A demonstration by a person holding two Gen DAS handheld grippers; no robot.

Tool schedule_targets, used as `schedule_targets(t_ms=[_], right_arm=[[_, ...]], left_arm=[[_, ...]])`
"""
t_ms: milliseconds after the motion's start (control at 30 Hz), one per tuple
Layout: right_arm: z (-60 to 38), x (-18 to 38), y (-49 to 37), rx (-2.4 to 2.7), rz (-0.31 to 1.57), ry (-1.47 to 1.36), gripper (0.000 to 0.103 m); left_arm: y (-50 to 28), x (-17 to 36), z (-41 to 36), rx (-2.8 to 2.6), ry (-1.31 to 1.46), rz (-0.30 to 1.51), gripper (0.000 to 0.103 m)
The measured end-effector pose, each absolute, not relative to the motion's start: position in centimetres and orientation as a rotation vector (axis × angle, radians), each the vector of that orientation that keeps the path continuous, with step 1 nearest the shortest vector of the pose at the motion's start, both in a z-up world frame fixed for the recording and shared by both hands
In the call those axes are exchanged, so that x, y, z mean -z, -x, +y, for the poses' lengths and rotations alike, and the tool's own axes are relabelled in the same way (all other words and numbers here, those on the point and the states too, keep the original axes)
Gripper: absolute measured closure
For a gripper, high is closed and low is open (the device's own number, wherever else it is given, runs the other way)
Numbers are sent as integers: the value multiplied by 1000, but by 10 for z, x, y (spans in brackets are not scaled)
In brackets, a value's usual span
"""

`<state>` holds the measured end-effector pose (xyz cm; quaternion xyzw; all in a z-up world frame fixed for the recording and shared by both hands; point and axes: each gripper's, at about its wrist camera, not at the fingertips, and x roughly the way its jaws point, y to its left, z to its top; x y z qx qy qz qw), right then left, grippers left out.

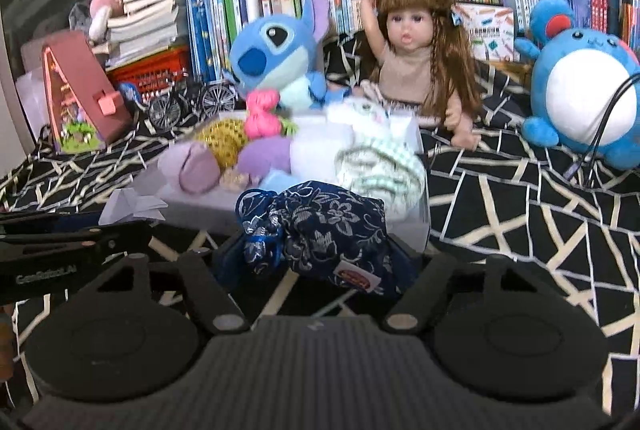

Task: Organize soft objects
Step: 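Carry the white paper and floral pouch over the box with both tools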

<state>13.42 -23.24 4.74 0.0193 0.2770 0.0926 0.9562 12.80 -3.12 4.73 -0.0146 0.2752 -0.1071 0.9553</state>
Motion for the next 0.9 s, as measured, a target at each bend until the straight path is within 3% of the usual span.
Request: schedule_targets(t_ms=[233, 900], right_arm=[[-232, -59, -144, -183, 546, -65, 30], [-238, -81, -199, -174, 578, -204, 30]], left_arm=[[-144, -59, -32, 208, 38, 549, 71], [-210, -78, -31, 243, 49, 533, 72]])
